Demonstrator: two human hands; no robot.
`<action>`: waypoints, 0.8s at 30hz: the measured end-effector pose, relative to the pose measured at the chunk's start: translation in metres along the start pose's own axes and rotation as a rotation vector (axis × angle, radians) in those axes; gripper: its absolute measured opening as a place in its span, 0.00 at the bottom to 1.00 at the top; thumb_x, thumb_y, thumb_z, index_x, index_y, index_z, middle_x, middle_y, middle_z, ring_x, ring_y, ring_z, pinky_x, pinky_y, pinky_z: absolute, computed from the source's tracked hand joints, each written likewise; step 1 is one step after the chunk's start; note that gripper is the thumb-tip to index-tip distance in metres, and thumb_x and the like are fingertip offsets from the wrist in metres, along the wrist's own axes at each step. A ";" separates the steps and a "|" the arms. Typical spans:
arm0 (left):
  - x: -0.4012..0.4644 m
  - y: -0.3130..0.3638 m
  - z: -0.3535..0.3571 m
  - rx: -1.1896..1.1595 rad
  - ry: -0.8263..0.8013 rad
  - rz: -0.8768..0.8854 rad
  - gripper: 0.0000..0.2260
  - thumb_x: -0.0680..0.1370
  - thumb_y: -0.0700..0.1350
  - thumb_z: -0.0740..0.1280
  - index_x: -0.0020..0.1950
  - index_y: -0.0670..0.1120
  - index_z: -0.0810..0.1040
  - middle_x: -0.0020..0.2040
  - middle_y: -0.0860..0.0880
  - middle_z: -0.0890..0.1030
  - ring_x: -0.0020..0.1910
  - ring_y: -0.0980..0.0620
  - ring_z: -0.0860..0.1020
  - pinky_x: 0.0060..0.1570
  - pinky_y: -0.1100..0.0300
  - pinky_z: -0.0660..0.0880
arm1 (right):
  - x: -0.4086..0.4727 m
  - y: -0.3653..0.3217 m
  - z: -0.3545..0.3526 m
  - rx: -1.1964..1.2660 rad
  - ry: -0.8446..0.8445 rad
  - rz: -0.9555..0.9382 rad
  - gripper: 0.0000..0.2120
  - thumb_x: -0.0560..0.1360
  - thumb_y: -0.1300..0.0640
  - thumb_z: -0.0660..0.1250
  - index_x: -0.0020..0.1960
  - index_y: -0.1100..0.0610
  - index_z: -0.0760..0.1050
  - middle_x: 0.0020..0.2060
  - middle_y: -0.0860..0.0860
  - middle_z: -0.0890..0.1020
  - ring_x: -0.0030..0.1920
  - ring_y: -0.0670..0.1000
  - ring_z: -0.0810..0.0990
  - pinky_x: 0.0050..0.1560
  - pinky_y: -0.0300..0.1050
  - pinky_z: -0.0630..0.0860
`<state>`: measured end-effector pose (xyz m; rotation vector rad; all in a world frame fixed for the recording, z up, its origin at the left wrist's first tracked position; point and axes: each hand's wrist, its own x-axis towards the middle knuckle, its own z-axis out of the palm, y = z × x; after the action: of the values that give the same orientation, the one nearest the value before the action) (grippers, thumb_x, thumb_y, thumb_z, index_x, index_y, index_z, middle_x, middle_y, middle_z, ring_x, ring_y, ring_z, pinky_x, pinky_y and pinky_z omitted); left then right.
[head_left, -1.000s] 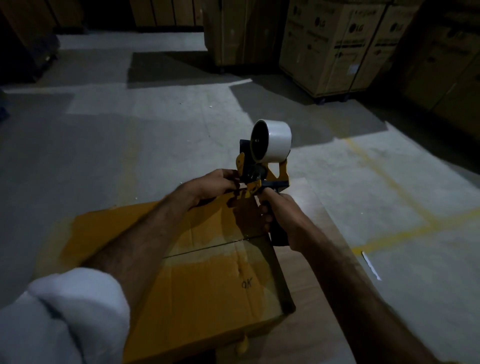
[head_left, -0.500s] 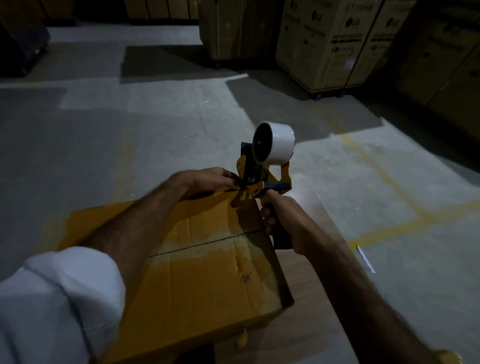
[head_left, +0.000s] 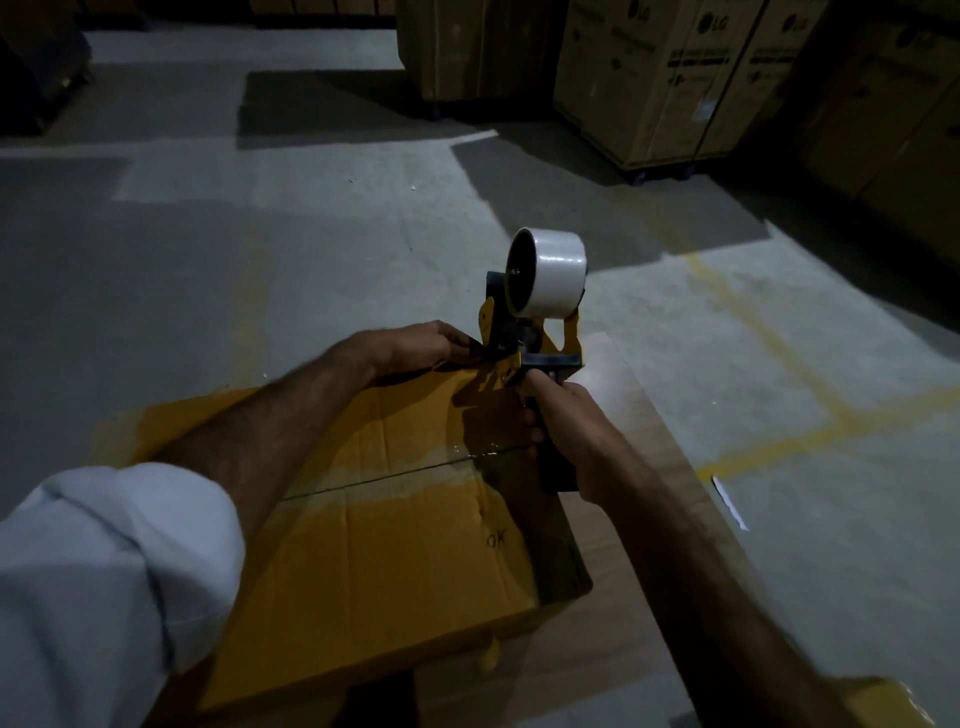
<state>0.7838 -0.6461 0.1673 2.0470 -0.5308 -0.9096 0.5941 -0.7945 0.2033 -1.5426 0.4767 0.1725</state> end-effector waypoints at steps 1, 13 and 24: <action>0.001 -0.001 0.000 0.000 0.002 0.001 0.13 0.85 0.37 0.61 0.68 0.42 0.79 0.57 0.50 0.82 0.49 0.59 0.80 0.48 0.70 0.75 | -0.003 0.000 -0.001 -0.012 -0.002 -0.001 0.13 0.84 0.51 0.61 0.41 0.52 0.70 0.26 0.43 0.71 0.25 0.41 0.69 0.31 0.38 0.68; -0.002 -0.004 -0.004 -0.002 -0.090 0.119 0.11 0.86 0.42 0.62 0.62 0.47 0.83 0.63 0.45 0.84 0.61 0.46 0.83 0.66 0.50 0.77 | -0.068 0.033 -0.009 0.068 0.066 0.131 0.13 0.83 0.51 0.63 0.41 0.53 0.70 0.28 0.45 0.70 0.26 0.45 0.67 0.29 0.40 0.66; -0.004 0.001 0.018 0.245 0.173 0.214 0.32 0.68 0.78 0.66 0.32 0.48 0.80 0.27 0.54 0.78 0.25 0.59 0.75 0.27 0.62 0.69 | -0.074 0.028 -0.004 0.047 0.087 0.094 0.14 0.82 0.53 0.63 0.39 0.52 0.69 0.26 0.45 0.69 0.25 0.45 0.68 0.26 0.39 0.69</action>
<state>0.7675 -0.6530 0.1621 2.2094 -0.7800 -0.5573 0.5157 -0.7830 0.2076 -1.4869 0.6189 0.1659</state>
